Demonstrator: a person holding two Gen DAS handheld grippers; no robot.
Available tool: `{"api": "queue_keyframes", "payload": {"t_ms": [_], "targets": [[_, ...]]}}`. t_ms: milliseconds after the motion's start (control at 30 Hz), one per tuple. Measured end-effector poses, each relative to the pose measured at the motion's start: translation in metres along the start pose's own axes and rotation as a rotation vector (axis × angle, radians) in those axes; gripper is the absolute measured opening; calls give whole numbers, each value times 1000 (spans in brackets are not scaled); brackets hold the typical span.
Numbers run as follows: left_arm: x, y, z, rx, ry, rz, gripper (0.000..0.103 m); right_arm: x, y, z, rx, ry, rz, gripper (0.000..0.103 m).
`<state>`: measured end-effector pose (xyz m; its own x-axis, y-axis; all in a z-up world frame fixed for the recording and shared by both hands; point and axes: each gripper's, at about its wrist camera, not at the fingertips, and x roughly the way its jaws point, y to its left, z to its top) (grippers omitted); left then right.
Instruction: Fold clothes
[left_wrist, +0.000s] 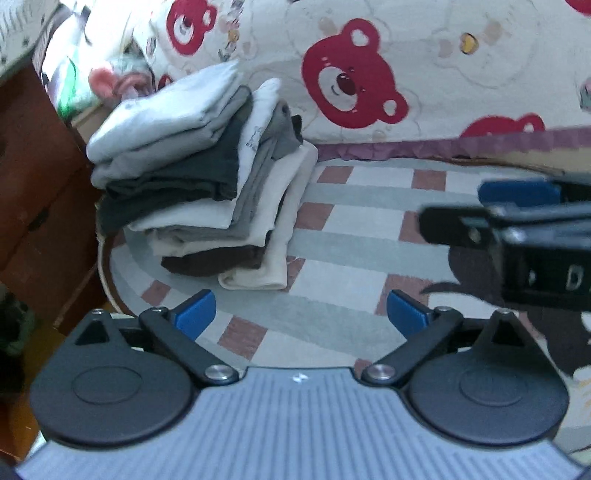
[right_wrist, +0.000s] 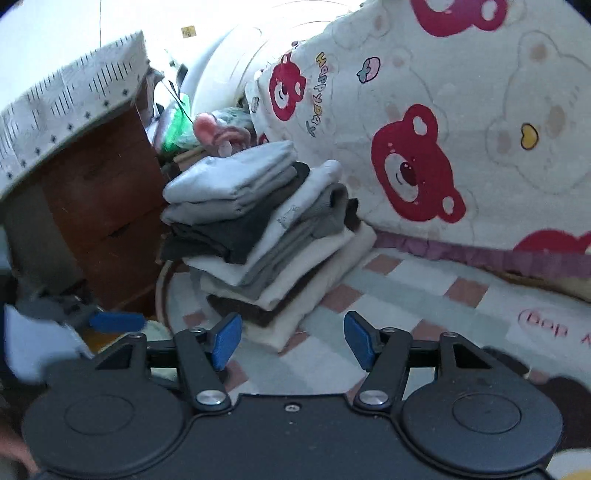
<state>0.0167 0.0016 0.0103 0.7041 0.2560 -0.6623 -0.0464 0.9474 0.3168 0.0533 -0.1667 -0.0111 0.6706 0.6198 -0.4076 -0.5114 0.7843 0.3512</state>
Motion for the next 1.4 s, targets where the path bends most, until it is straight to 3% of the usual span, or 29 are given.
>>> {"api": "queue_keyframes", "payload": {"t_ms": [67, 133, 333, 400, 733, 1400], "targets": [[-11, -12, -7, 9, -12, 0, 103, -13, 2, -3, 11, -6, 31, 77], [-18, -20, -11, 2, -1, -25, 103, -24, 1, -9, 0, -4, 7, 82], [-23, -34, -17, -20, 30, -78, 103, -41, -2, -21, -16, -29, -60, 82], [-28, -39, -19, -16, 5, -49, 103, -44, -1, -22, -15, -36, -53, 82], [-29, -44, -26, -23, 50, -80, 103, -43, 5, -25, -28, -22, -35, 83], [-32, -41, -25, -40, 43, -79, 103, -37, 5, -32, -15, 2, -27, 82]]}}
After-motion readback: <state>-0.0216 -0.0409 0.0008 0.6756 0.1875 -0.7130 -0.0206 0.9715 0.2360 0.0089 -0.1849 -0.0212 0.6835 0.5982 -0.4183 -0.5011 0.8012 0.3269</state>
